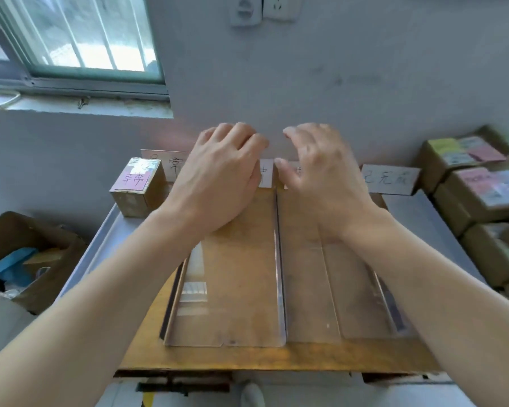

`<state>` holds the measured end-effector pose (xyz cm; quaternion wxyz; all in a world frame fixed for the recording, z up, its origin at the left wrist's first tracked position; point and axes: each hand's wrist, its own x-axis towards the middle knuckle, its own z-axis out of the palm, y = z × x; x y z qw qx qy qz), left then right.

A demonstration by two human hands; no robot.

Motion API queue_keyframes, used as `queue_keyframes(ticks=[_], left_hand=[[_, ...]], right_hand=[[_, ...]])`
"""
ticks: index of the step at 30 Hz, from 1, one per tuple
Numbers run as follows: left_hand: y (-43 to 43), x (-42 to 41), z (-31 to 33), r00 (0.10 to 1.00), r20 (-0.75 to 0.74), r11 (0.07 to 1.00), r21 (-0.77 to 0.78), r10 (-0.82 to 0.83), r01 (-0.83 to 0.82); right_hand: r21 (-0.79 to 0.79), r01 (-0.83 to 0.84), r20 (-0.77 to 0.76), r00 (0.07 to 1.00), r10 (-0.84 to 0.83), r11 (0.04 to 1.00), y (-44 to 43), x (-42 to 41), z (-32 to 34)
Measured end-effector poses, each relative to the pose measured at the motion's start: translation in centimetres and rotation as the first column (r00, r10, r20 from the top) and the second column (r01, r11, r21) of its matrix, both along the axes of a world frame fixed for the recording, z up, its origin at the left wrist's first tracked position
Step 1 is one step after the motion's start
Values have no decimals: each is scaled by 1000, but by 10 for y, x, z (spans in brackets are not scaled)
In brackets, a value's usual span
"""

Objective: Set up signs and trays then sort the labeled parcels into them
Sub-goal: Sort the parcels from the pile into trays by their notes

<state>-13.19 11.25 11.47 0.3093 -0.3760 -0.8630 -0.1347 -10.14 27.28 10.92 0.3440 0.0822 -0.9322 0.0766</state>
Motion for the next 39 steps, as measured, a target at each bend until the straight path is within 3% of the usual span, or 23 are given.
queue_keyframes(ticks=[4,8,14,20,23,26,29,34,36,39], left_hand=[[32,45,20,994,-60,995,30,-92,94],[74,88,34,972,-108,972,83,-210,219],[163,147,39,921,-129,917,111,-369,383],[298,215,24,884,-119,873,143,-452,466],[374,249,6,874,-18,865,136,-485,483],[430,272,-22,854,178,872,127,-489,472],[460,277,-54,808,399,901,160,-433,404],[483,272,-92,734,602,948,163,-315,273],[492,270,-107,646,712,960,171,-276,223],[504,264,-135,372,897,971,216,-239,104]], right_hand=[[116,178,-89,982,-169,977,20,65,21],[134,301,-168,946,-278,944,55,126,39],[135,422,-131,904,-406,896,131,205,42],[90,477,-123,877,-465,874,262,289,35],[76,518,-57,855,-515,852,334,332,27],[70,559,87,821,-564,826,393,360,17],[37,556,208,808,-551,830,431,372,6],[-10,537,334,797,-503,843,459,367,-24],[-9,545,410,767,-494,838,467,363,-41],[14,562,525,700,-484,827,477,357,-66]])
